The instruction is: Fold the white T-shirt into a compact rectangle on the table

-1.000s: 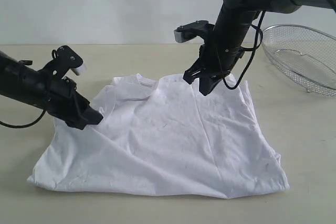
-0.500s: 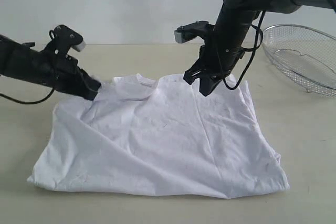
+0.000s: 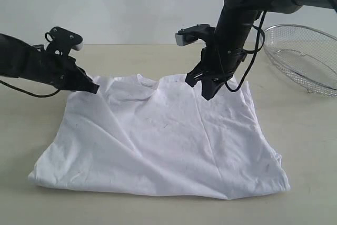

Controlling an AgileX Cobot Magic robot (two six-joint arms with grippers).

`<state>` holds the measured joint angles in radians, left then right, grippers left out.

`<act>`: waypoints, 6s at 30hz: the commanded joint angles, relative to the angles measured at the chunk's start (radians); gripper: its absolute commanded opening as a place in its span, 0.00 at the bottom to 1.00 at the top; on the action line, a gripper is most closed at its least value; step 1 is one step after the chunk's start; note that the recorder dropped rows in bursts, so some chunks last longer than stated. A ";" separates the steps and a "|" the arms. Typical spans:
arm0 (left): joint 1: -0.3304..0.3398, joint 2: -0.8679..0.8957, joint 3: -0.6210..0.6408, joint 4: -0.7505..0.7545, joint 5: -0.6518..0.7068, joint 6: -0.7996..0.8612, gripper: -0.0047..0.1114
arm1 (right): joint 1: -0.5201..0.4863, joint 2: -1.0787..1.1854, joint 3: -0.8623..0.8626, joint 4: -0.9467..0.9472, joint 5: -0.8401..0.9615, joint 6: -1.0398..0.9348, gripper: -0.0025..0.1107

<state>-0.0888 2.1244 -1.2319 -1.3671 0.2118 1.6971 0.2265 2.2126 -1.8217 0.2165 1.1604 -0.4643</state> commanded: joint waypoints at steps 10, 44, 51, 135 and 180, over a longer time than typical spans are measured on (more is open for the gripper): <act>-0.003 -0.002 -0.008 -0.012 -0.006 -0.090 0.34 | -0.007 -0.004 -0.004 0.002 0.009 -0.006 0.02; -0.003 -0.280 0.158 0.361 0.360 -0.722 0.08 | -0.338 -0.027 -0.004 0.270 -0.091 -0.091 0.02; -0.032 -0.255 0.306 0.355 0.331 -0.725 0.08 | -0.291 0.038 -0.004 0.298 -0.153 -0.089 0.30; 0.012 -0.307 0.319 0.325 0.375 -0.664 0.08 | -0.397 -0.156 0.152 0.142 0.061 0.067 0.02; 0.020 -0.234 0.306 0.178 0.519 -0.518 0.08 | -0.335 0.031 0.563 0.331 -0.239 -0.177 0.02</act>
<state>-0.0711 1.8923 -0.9196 -1.1792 0.7132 1.1789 -0.1093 2.1942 -1.2865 0.8288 0.9770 -0.6826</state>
